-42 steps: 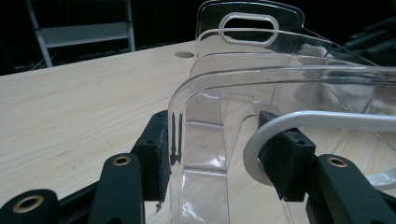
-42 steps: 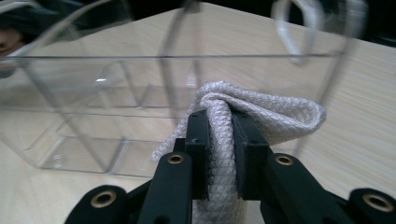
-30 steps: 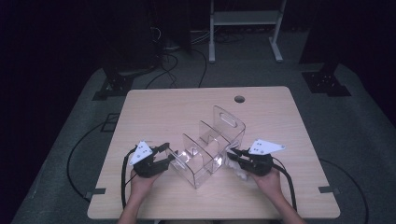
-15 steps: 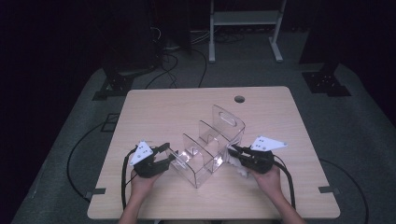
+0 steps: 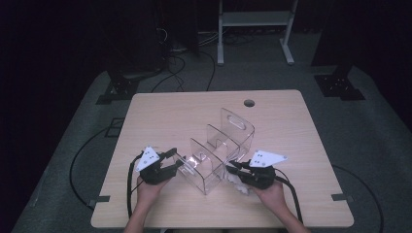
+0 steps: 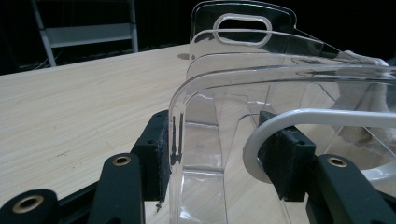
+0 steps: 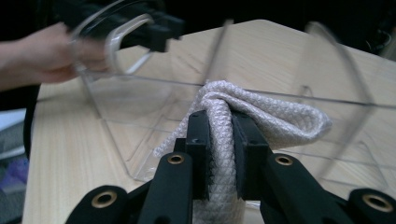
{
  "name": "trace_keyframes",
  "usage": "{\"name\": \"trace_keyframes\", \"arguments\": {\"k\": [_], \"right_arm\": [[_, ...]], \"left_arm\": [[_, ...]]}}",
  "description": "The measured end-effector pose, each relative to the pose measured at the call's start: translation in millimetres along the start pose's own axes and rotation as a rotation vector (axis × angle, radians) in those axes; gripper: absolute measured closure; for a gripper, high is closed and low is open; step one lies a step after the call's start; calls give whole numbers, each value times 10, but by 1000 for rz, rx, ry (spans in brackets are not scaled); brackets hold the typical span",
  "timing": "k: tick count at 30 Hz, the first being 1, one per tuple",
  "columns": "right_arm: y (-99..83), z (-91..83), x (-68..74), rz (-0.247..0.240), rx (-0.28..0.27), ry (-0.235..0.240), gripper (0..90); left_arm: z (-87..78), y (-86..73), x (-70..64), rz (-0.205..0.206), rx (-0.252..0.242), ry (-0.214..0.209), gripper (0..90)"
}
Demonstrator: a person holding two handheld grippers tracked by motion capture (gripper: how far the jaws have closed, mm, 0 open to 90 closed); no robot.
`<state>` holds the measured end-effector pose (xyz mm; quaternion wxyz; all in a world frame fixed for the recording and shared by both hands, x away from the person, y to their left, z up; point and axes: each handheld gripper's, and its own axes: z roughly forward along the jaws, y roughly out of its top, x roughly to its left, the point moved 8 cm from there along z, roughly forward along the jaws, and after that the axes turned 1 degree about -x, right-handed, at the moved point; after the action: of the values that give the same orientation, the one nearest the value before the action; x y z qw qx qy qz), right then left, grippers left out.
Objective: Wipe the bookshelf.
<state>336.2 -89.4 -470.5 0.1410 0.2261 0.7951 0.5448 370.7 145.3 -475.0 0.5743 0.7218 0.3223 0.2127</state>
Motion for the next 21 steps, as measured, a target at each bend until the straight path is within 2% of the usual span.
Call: {"name": "trace_keyframes", "arguments": {"k": [3,5,7,8,9,10,13,16,18,19,20,21], "right_arm": [[7,-11,-46,0,4,-1,779],[-5,-47,-230,65,-8,-37,779],[-20,-54,-292,103,-10,-47,780],[-19,-24,-168,77,-7,-18,780],[-19,-24,-168,77,-7,-18,780],[-24,32,-19,30,5,6,779],[-13,34,-26,5,11,-9,780],[-24,12,-171,84,3,-28,781],[-18,27,-105,87,-2,-23,781],[-15,42,-49,73,-3,-12,781],[-10,77,69,34,5,8,781],[-5,76,64,27,5,6,781]], "left_arm": [[-1,1,-4,3,0,2,477],[8,1,-10,0,-1,3,477],[18,3,-16,-1,-4,3,478],[19,3,-13,0,-4,2,477],[19,3,-13,0,-4,2,477],[17,2,-9,-2,-4,6,477],[9,3,2,-3,-2,8,477],[24,5,-14,-6,-5,12,477],[25,4,-10,-8,-7,13,477],[23,4,-1,-5,-6,16,477],[20,4,5,-4,-7,17,477],[17,5,7,-7,-7,16,477]]}}
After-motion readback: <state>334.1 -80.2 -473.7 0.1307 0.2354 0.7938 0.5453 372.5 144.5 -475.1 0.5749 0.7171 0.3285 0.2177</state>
